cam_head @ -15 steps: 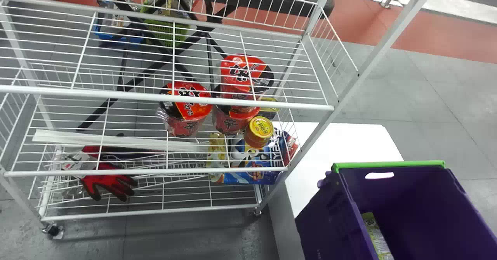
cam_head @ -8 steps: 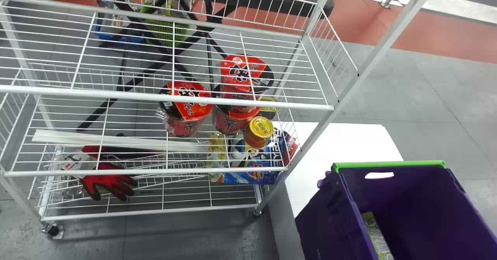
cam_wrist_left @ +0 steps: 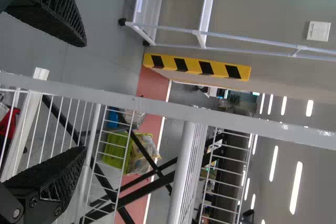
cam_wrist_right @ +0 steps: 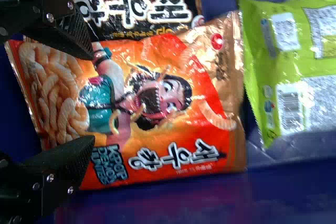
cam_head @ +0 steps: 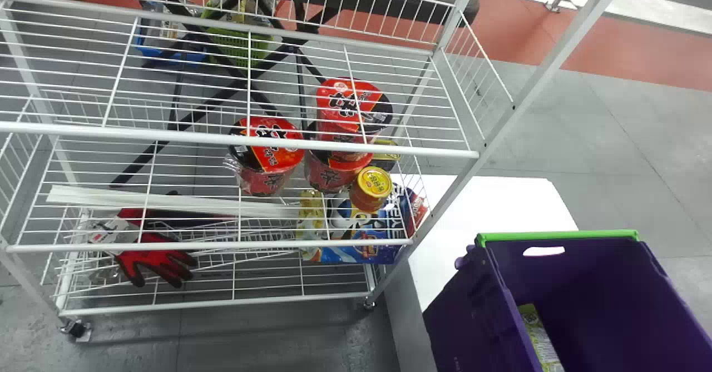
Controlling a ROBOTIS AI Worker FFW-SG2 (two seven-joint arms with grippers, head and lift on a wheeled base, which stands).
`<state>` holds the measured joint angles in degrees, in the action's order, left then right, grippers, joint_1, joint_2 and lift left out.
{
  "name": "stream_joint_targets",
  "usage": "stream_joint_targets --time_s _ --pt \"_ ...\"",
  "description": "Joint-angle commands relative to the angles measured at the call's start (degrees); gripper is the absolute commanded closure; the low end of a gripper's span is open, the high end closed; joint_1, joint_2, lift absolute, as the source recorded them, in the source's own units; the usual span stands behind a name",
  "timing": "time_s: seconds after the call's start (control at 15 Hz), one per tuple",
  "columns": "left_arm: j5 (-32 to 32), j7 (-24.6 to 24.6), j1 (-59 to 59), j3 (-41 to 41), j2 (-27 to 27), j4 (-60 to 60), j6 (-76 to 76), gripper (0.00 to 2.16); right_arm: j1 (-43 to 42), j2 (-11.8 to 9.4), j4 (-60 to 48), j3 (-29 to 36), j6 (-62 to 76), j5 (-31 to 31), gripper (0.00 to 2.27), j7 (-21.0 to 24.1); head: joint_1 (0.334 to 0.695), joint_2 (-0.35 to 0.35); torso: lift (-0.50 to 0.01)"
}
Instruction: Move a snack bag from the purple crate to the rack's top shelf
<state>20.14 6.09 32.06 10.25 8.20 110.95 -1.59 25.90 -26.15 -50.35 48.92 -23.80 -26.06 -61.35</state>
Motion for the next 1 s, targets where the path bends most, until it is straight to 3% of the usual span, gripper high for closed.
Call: stream_joint_targets --time_s 0.0,0.4,0.47,0.6,0.73,0.93 --pt "0.16 0.32 -0.77 0.03 0.06 -0.91 -0.13 0.12 0.3 0.92 -0.01 0.66 1.87 0.13 0.34 0.09 0.695 -0.35 -0.444" --pt "0.25 0.32 -1.47 0.12 0.41 -2.32 0.05 0.12 -0.32 0.66 1.05 0.48 2.04 -0.66 0.36 1.14 0.695 -0.35 -0.444" --pt "0.6 0.41 -2.0 0.21 0.5 -3.02 0.05 0.12 -0.58 0.66 1.49 0.22 2.22 -0.92 0.48 1.67 0.695 -0.35 -0.444" --pt "0.77 0.85 -3.23 0.38 0.94 -5.04 0.05 0.12 -0.93 0.84 2.45 -0.49 2.57 -1.01 0.51 2.37 0.695 -0.35 -0.444" --pt "1.13 1.9 -4.46 0.65 0.94 -6.45 0.05 0.12 -1.2 1.01 2.81 -0.58 2.57 -1.01 1.08 2.37 0.695 -0.35 -0.444" --pt "1.13 1.9 -5.08 0.38 0.94 -6.97 -0.13 0.12 -1.2 0.92 2.81 -0.49 2.75 -0.92 1.68 2.29 0.695 -0.35 -0.444"
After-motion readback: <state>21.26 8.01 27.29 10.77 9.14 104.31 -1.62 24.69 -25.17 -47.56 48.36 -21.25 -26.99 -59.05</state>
